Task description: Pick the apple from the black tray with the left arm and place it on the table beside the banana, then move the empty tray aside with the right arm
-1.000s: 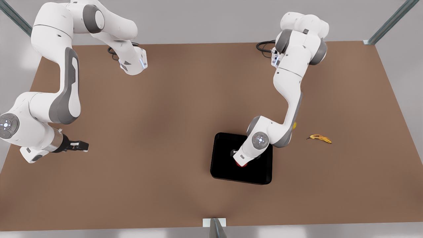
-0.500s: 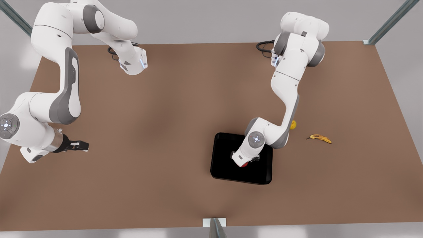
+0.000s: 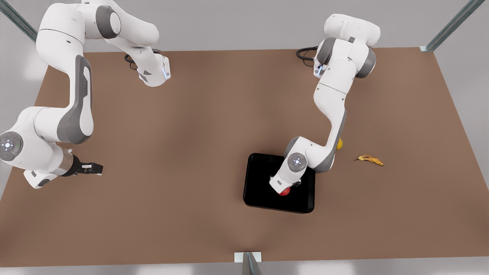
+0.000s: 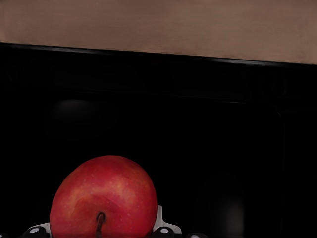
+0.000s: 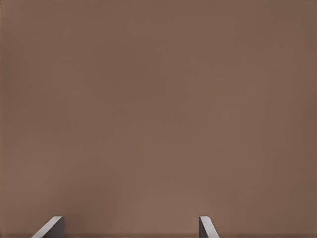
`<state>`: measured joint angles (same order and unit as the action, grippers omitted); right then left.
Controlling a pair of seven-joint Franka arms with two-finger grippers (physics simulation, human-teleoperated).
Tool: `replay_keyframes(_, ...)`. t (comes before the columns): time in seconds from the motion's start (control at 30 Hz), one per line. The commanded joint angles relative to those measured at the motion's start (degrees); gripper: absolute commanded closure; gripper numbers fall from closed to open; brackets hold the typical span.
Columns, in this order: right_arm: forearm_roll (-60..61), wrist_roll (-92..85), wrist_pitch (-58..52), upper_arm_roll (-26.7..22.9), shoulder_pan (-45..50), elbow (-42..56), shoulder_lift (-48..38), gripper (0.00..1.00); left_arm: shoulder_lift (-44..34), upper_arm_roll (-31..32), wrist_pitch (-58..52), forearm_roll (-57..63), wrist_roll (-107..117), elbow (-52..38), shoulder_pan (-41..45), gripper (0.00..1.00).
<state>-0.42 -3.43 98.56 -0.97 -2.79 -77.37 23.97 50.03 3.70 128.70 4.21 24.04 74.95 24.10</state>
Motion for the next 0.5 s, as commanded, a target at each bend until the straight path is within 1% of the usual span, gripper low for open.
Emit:
replay_keyframes(0.0,0.0,0.2,0.0,0.6,0.5,0.0,-0.1,0.00,-2.9,-0.1,-7.6,-0.6,-1.0,-0.1,-0.5,0.40)
replay_keyframes(0.07,-0.1,6.5,-9.8,1.5,6.0,8.8,0.3,0.00,-8.9,-0.1,-17.9,-0.8,-7.3,-0.3,-4.5,0.40)
replay_keyframes(0.1,-0.2,14.4,-11.2,1.5,11.2,9.2,0.3,0.00,-11.6,-0.2,-22.6,-0.4,-13.7,-0.3,-7.6,0.40)
replay_keyframes(0.17,-0.2,29.8,-11.3,1.4,20.3,9.3,0.3,0.00,-14.2,-0.8,-26.7,0.0,-21.9,-0.2,-12.0,0.40)
replay_keyframes(0.2,0.0,40.0,-10.7,2.0,23.6,9.4,0.6,0.00,-14.6,-4.3,-27.2,-0.1,-26.9,-0.2,-12.1,0.40)
replay_keyframes(0.23,0.0,46.6,-10.7,4.6,24.6,12.1,2.4,0.00,-14.5,-6.9,-26.9,-0.1,-30.1,0.1,-12.1,0.40)
replay_keyframes(0.27,0.0,54.7,-10.1,6.2,25.7,16.8,7.1,0.00,-14.3,-7.7,-25.3,-0.1,-30.1,1.3,-12.1,0.40)
replay_keyframes(0.3,0.0,59.9,-9.0,7.4,26.2,17.2,8.2,0.00,-14.4,-7.8,-21.2,-0.3,-30.3,4.3,-12.8,0.40)
replay_keyframes(0.33,0.0,60.2,-8.3,8.7,26.2,17.3,8.6,0.00,-14.5,-7.7,-17.9,-0.3,-30.6,7.1,-13.0,0.40)
replay_keyframes(0.37,0.1,64.4,-5.1,10.5,26.2,17.2,8.4,0.00,-14.8,-7.8,-14.6,-0.6,-32.4,10.2,-13.5,0.40)
replay_keyframes(0.4,0.9,76.0,-4.4,11.7,26.2,16.9,8.6,0.05,-15.8,-7.8,-11.2,-0.7,-33.4,13.3,-14.5,0.40)
replay_keyframes(0.43,3.8,81.4,-4.2,11.8,26.2,16.7,8.6,0.01,-16.1,-7.8,-9.3,-0.7,-33.4,15.4,-14.6,0.40)
replay_keyframes(0.47,4.2,86.6,-3.3,12.0,26.3,16.7,8.6,0.00,-16.4,-7.8,-7.7,-0.6,-33.4,17.0,-14.6,0.40)
